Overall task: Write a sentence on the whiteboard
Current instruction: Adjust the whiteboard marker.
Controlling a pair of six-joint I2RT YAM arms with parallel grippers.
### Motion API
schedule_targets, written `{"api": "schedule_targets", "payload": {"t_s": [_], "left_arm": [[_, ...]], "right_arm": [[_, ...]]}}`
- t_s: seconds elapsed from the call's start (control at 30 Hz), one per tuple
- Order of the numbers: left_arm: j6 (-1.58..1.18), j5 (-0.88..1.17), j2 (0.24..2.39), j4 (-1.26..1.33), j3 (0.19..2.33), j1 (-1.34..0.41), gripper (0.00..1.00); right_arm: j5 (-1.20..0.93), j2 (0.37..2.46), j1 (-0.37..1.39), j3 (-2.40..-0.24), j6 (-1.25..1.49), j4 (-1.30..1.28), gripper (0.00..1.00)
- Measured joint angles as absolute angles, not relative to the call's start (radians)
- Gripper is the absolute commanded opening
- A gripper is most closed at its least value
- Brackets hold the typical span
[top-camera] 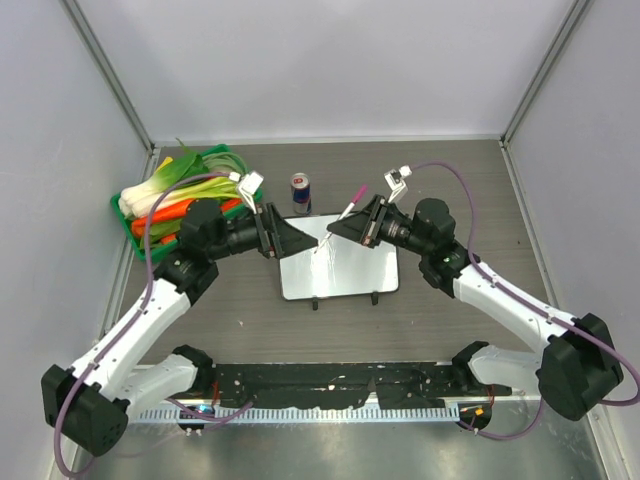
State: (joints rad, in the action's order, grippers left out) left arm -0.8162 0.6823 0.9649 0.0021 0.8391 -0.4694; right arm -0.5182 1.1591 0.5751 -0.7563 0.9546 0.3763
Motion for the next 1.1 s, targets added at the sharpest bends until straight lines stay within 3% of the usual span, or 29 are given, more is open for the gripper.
{"api": "schedule_targets", "payload": {"t_s": [0.1,0.33,0.47,0.57,0.73,0.8,0.87,1.0,1.03,1.07,1.1], "left_arm": [[-0.806,0.686,1.017,0.007,0.849,-0.499,0.72],[-0.799,0.702,1.101,0.018,0.854,-0.551,0.52],[-0.798,0.704,1.102,0.041,0.854,-0.554,0.46],[-0.798,0.702,1.103,0.049,0.854,-0.554,0.35],[-0.789,0.692,1.117,0.054,0.854,-0.551,0.00],[-0.781,0.693,1.119,0.059,0.854,-0.551,0.00],[-0.772,0.693,1.118,0.059,0.854,-0.553,0.00],[-0.748,0.685,1.101,0.036,0.854,-0.554,0.00],[-0.743,0.680,1.094,0.028,0.854,-0.556,0.00],[-0.738,0.678,1.087,0.022,0.854,-0.556,0.00],[-0.731,0.677,1.082,0.017,0.855,-0.556,0.00]], "right_arm": [[-0.517,1.170,0.573,-0.736,1.002,0.406,0.01],[-0.517,1.171,0.574,-0.715,1.061,0.468,0.01],[-0.517,1.171,0.572,-0.710,1.074,0.472,0.01],[-0.519,1.171,0.572,-0.708,1.082,0.479,0.01],[-0.530,1.168,0.568,-0.708,1.094,0.497,0.01],[-0.530,1.166,0.565,-0.708,1.095,0.493,0.03],[-0.537,1.166,0.562,-0.709,1.094,0.492,0.13],[-0.560,1.167,0.557,-0.711,1.090,0.488,0.46],[-0.569,1.167,0.554,-0.712,1.086,0.485,0.62],[-0.577,1.168,0.552,-0.712,1.082,0.481,0.69],[-0.586,1.168,0.548,-0.714,1.077,0.477,0.84]]}}
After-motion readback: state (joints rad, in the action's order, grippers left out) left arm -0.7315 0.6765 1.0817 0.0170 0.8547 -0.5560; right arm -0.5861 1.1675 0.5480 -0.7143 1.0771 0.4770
